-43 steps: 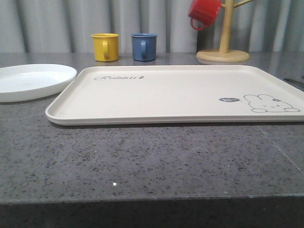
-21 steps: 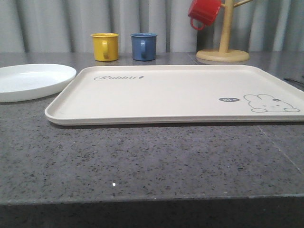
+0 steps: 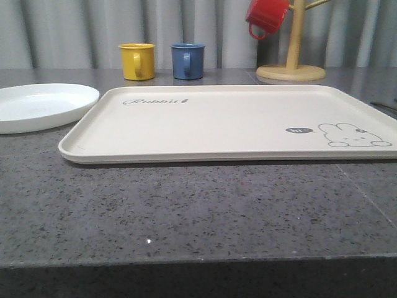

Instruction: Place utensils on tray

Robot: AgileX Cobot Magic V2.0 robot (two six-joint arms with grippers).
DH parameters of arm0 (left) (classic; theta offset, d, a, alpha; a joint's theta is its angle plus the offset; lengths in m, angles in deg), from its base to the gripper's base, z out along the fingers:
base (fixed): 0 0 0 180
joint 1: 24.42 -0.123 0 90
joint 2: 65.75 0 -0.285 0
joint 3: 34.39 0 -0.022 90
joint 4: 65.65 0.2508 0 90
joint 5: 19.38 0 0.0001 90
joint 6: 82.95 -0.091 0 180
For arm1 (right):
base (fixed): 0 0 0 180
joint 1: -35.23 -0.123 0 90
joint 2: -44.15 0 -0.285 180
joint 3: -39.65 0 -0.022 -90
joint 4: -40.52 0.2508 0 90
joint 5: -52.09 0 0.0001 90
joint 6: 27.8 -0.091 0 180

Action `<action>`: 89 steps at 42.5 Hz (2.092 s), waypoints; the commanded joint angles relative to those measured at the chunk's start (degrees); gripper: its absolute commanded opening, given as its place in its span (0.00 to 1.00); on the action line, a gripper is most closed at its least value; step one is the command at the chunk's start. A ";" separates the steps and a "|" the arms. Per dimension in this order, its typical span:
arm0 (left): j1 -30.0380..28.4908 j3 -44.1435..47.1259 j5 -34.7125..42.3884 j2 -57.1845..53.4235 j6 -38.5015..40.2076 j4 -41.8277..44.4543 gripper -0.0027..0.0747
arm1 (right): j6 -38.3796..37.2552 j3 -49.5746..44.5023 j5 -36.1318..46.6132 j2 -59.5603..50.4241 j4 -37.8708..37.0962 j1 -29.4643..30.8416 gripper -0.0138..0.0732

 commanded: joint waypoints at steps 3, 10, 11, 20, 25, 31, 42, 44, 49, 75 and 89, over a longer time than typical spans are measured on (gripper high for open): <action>0.24 -1.53 4.34 0.61 -0.03 -0.08 0.61 | 0.35 1.70 3.81 0.55 -0.61 0.35 0.67; 0.24 -2.83 0.75 2.03 -0.03 -0.08 0.61 | 0.35 1.70 3.81 0.55 -0.55 0.35 0.67; 0.24 -3.59 -0.87 2.81 -0.03 -0.08 0.61 | 0.35 1.70 3.81 0.55 -0.55 0.35 0.67; 0.24 -11.03 -10.17 13.48 -0.03 1.23 0.61 | 0.35 1.70 3.81 0.55 -0.55 0.35 0.67; 0.24 -14.86 -12.23 20.07 -0.03 0.58 0.60 | 0.35 1.70 3.81 0.55 -0.55 0.35 0.67; 0.24 -19.14 -14.37 29.05 -0.69 -0.49 0.60 | 0.35 1.70 3.81 0.55 -0.55 0.35 0.67; -2.92 -26.31 -16.32 41.83 -5.57 -4.99 0.60 | 0.35 1.70 3.81 0.55 -0.55 0.35 0.67; -4.68 -27.57 -16.32 43.67 -8.47 -8.64 0.60 | 0.35 1.70 3.81 0.55 -0.55 0.35 0.67; -9.23 -30.16 -16.05 48.01 -15.32 -19.85 0.60 | 0.35 1.70 3.81 0.55 -0.55 0.35 0.67; -12.42 -37.61 -15.79 64.16 -21.71 -30.79 0.60 | 0.35 1.70 3.81 0.55 -0.55 0.35 0.67; -12.42 -37.61 -14.48 67.86 -21.71 -30.79 0.60 | 0.35 1.70 3.81 0.55 -0.55 0.35 0.67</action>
